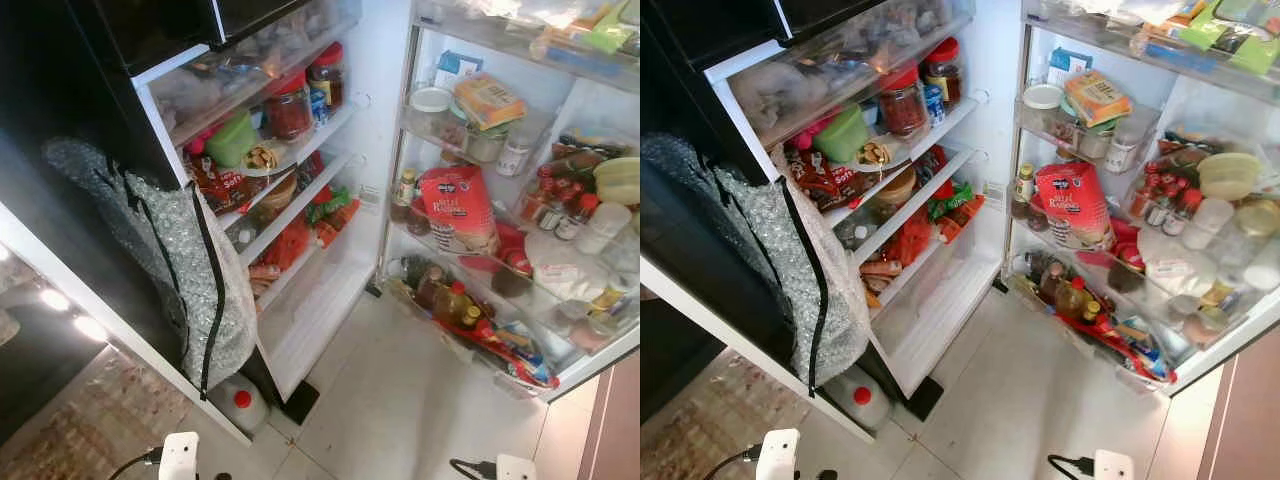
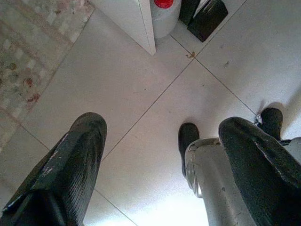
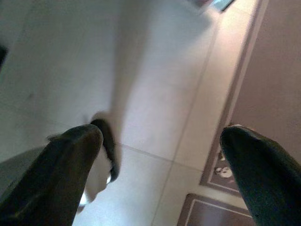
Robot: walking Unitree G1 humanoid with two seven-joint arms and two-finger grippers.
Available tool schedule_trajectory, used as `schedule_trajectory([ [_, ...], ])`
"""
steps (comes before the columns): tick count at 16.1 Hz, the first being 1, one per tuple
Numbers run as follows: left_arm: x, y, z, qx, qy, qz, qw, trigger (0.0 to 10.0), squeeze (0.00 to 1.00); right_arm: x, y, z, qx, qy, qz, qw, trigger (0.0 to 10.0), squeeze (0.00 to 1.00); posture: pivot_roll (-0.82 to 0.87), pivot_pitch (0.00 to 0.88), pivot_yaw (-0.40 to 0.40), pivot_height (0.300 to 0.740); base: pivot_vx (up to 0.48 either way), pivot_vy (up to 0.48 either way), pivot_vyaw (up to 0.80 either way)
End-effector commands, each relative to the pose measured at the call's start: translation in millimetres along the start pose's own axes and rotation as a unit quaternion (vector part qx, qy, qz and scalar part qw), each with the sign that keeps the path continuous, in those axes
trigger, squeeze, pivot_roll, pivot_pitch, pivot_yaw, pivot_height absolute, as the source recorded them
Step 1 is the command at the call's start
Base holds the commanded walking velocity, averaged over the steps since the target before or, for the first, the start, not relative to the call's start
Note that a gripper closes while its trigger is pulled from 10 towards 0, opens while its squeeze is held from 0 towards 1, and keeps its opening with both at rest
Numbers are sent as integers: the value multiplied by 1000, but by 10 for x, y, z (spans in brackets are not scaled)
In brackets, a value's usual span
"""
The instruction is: Restocking fridge
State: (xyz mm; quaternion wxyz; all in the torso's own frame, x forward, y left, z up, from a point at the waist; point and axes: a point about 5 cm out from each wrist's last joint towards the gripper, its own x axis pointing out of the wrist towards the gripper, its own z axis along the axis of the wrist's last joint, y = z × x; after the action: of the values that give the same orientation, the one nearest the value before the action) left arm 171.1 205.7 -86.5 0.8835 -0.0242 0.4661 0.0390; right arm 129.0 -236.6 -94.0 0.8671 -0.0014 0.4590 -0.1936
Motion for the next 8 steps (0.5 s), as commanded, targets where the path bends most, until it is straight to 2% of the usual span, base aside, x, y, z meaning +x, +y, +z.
schedule_trajectory([
  [1,-18,37,-90,6,20,5,1000,10000,0,12,-111,162,26,-51,-63,996,10000,0,-86,53,124,740,0,0,0],
  [2,-19,47,-90,12,21,5,1000,10000,0,-5,-325,344,41,-114,-140,983,10000,0,-117,52,148,740,0,0,0],
  [3,-19,49,-88,20,23,2,1000,10000,0,-30,-433,415,27,-144,-165,975,10000,0,-132,49,159,740,0,0,0],
  [4,-19,50,-86,34,25,-4,999,10000,0,-71,-410,544,24,-195,-167,966,10000,0,-137,37,163,740,0,0,0],
  [6,-21,54,-88,30,22,-3,999,10000,0,-143,-638,653,72,-218,-261,938,10000,0,-125,21,155,740,0,0,0],
  [7,-21,55,-87,30,21,-3,999,10000,0,-172,-718,675,88,-223,-287,927,10000,0,-118,12,148,740,0,0,0],
  [8,-22,54,-93,30,21,-1,999,10000,0,-307,-1012,748,140,-244,-366,887,10000,0,-117,0,140,740,0,0,0],
])
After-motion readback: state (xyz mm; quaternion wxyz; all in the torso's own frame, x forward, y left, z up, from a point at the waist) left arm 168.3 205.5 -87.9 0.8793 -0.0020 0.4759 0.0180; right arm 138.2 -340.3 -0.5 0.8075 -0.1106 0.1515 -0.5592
